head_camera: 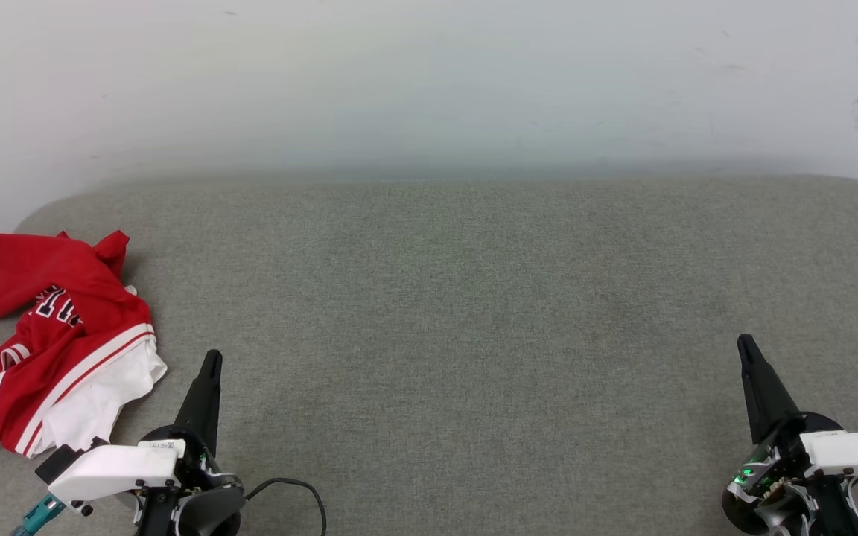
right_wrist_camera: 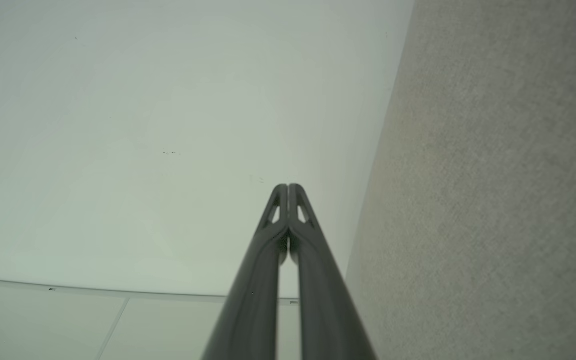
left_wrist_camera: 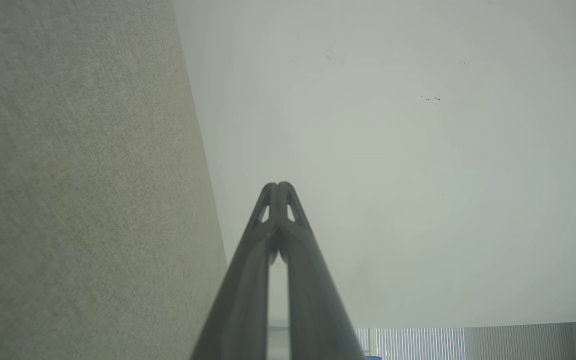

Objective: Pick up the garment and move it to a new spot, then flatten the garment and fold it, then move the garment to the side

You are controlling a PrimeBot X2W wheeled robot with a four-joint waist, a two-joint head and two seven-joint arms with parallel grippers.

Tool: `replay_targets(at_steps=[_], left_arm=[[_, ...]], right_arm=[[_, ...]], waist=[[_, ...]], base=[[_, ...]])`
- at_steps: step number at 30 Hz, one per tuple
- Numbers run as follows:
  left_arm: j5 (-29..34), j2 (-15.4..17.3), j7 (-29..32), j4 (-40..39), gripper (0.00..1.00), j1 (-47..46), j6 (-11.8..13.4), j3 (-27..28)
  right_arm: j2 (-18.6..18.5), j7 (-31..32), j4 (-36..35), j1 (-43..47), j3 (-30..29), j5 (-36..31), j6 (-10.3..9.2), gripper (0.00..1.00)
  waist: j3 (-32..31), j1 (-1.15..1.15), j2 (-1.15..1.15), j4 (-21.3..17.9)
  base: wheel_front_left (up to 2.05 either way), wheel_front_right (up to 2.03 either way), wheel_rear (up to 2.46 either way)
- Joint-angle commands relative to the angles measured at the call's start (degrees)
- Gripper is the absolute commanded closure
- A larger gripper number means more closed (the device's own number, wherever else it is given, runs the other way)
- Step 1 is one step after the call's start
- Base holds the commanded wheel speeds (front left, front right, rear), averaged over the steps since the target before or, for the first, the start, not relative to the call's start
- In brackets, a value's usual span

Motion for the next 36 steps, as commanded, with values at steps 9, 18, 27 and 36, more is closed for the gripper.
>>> replay_targets(at_steps=[9,18,27,36], left_arm=[[0.02,-0.09,0.12,-0.07,1.00,-0.34,-0.10,0.13],[0.02,-0.09,0.11,-0.07,1.00,-0.34,-0.10,0.12],[1.65,-0.06,-2.00,-0.28,0.00,0.61,0.01,-0.57],[11.71,-0.05,-4.46,-2.57,0.00,0.61,1.05,0.06]], right_arm=[[0.16,0.05,0.05,-0.70,0.04,-0.27,-0.02,1.00],[0.17,0.05,0.05,-0.70,0.05,-0.26,-0.02,1.00],[0.04,-1.98,0.18,1.26,-0.23,-2.52,-0.01,0.00],[0.04,-4.46,-2.69,2.06,-1.46,-13.21,-0.01,0.00]], waist=[[0.00,0.00,0.00,0.00],[0.00,0.00,0.00,0.00],[0.04,0.00,0.00,-0.01],[0.20,0.00,0.00,-0.02]], base=[[0.00,0.00,0.00],[0.00,0.00,0.00],[0.00,0.00,0.00],[0.00,0.00,0.00]])
